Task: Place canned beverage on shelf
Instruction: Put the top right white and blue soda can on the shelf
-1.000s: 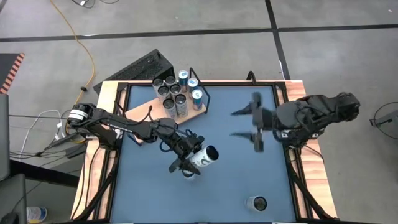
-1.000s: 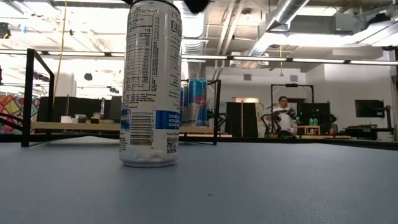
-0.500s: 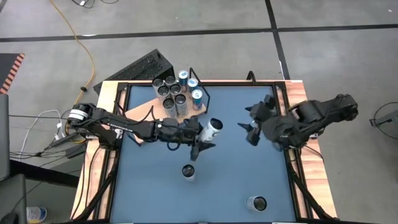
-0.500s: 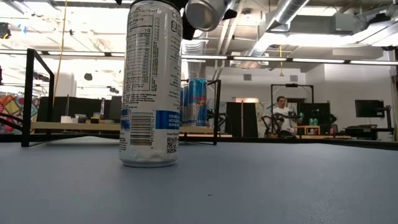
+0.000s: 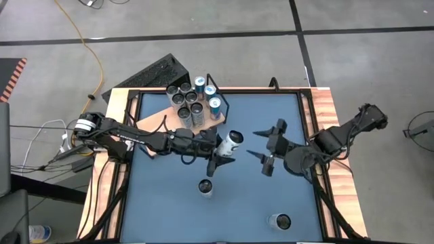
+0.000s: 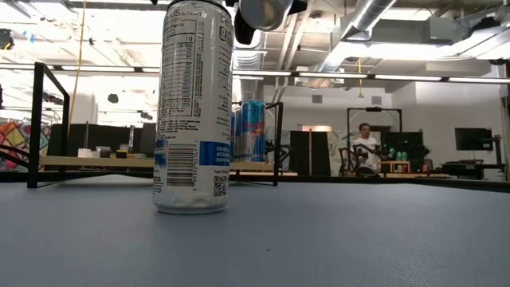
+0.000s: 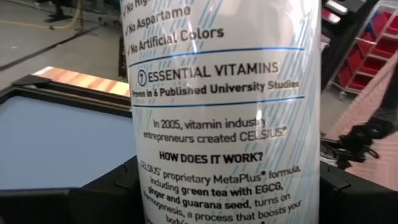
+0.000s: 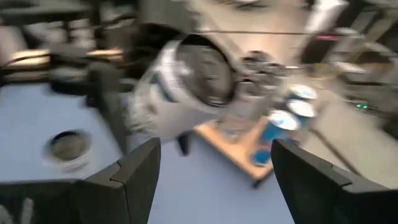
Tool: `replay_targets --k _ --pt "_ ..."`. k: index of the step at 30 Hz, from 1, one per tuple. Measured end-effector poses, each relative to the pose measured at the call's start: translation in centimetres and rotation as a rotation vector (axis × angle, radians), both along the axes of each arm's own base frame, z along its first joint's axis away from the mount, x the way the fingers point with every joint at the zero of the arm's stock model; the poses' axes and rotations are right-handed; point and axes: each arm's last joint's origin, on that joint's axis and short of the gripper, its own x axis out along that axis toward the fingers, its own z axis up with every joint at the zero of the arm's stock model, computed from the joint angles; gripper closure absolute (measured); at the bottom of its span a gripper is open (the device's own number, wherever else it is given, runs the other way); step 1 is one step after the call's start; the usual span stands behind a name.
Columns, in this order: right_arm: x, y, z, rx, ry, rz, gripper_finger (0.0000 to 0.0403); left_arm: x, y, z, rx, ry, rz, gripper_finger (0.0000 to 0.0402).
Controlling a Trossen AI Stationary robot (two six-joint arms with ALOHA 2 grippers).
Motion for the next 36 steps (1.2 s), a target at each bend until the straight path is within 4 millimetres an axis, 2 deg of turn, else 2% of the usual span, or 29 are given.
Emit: replay_targets --k 3,5,10,15,20,23,27,31,36 --pt "-0.7 -0.1 -1.1 -0.042 -0.046 -0.157 0.0107 0.0 -0.2 0.0 0.021 -0.004 0.026 0.0158" --pt "-1.6 -0.1 -1.5 -0.036 -0.063 -0.183 0.0107 0.0 -0.3 0.1 0.024 -0.011 0.031 0.0158" --pt "-3.5 0.5 -1.6 0.03 -0.066 -0.053 0.0107 -0.1 -0.5 0.3 0.027 -0.029 -0.011 0.0158" --pt "-4.1 1.3 -0.6 0.007 -0.1 0.036 0.0107 -0.1 -0.6 0.4 0.029 -0.046 -0.024 0.0158" --pt "-2.9 2.6 -0.5 -0.087 -0.054 0.252 0.0107 -0.1 -0.6 0.4 0.014 -0.043 -0.033 0.0158" --pt "-1.6 2.9 0.1 -0.124 -0.094 0.38 0.0107 -0.1 -0.6 0.4 0.012 -0.042 -0.034 0.0158" --pt "-0.5 2.3 1.0 -0.175 -0.156 0.531 0.0107 -0.1 -0.6 0.4 0.011 -0.042 -0.05 0.0158" --pt "0.1 0.8 1.0 -0.174 -0.144 0.526 0.0111 -0.1 -0.7 0.4 0.005 -0.042 -0.068 0.0158" --pt "-0.3 -0.7 1.2 -0.184 -0.107 0.5 0.0112 -0.1 -0.8 0.4 -0.007 -0.04 -0.095 0.0158"
